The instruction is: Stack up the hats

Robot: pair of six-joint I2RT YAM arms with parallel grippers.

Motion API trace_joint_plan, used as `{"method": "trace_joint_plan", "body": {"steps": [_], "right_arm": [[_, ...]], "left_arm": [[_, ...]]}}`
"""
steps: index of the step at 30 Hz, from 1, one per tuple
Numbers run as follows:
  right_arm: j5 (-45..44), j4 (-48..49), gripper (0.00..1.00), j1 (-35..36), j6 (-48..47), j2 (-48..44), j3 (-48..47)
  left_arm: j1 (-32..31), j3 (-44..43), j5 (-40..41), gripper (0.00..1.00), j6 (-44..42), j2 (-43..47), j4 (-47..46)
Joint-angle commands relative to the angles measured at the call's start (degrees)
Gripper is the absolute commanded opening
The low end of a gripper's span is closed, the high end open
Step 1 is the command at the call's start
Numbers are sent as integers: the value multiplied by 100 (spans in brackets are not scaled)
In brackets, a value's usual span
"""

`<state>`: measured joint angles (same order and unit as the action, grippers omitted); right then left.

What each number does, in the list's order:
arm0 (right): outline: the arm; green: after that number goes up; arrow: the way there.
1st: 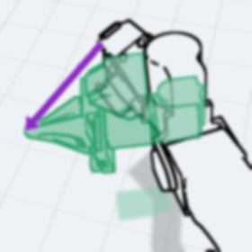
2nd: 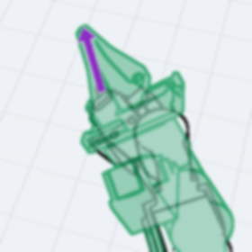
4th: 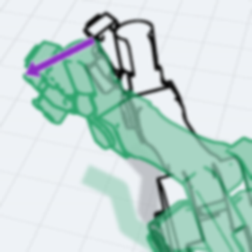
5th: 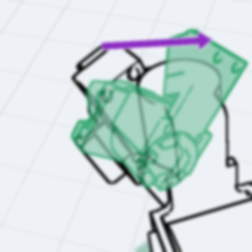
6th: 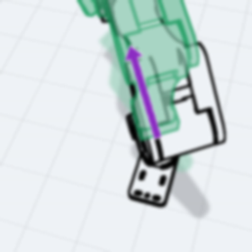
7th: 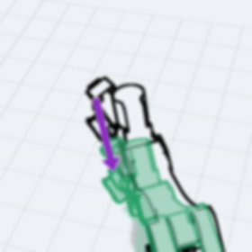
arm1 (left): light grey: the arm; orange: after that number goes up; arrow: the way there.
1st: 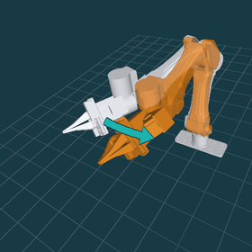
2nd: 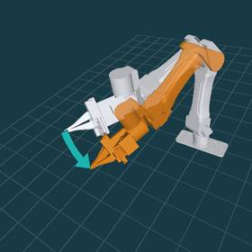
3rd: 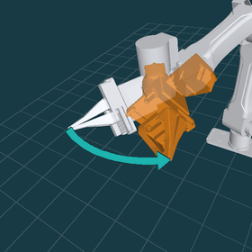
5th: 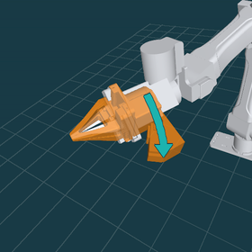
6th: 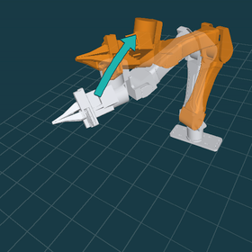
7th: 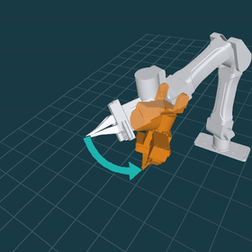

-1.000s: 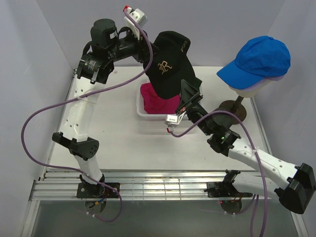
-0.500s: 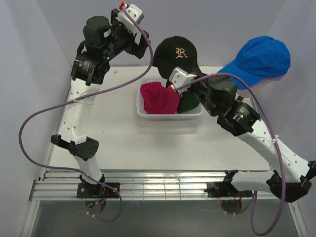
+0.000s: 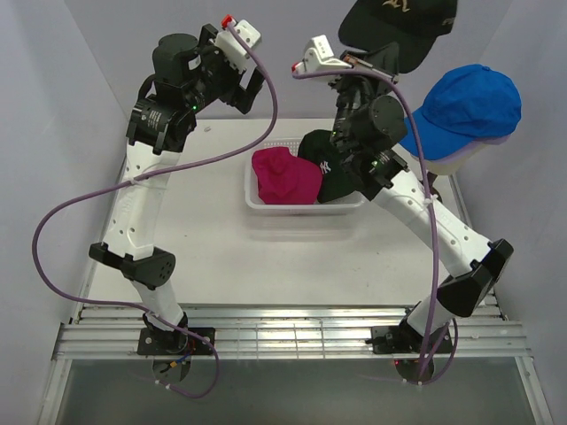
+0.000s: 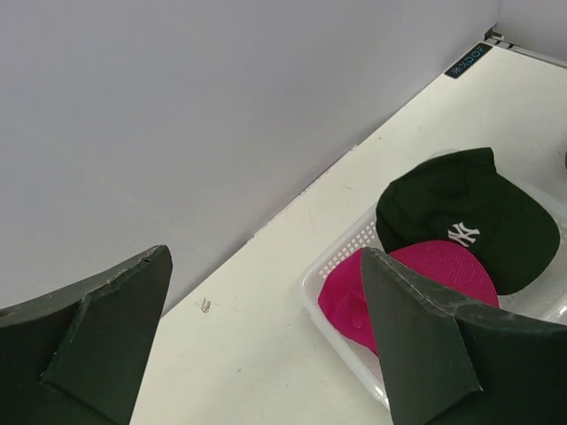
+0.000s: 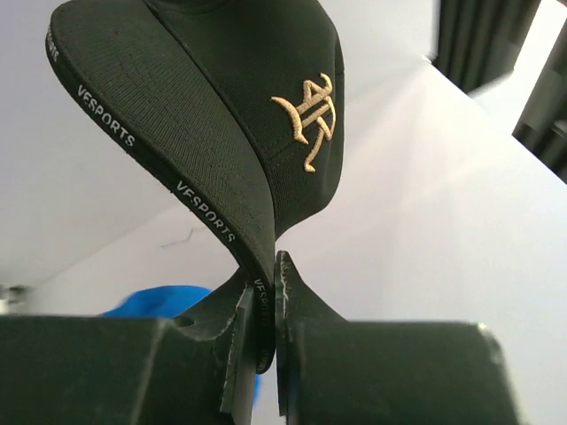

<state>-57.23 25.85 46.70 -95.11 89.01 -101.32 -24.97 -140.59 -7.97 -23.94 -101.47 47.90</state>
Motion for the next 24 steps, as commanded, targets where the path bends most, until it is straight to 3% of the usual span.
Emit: {"method": "trace_joint_plan", "body": {"steps": [1, 9, 17, 24], "right_arm": [[-386, 3038, 8, -538, -2404, -190, -249], [-666, 2479, 8, -1777, -1968, -1104, 902], [-789, 836, 8, -2059, -536, -1633, 1886], [-842, -413, 8, -2209, 563, -1352, 1853]], "left_arm": [[10, 41, -196, 98, -5, 347, 123], [10, 111, -495, 98, 100, 339, 193], [10, 94, -653, 98, 179, 321, 211], [10, 252, -662, 98, 153, 417, 246]]}}
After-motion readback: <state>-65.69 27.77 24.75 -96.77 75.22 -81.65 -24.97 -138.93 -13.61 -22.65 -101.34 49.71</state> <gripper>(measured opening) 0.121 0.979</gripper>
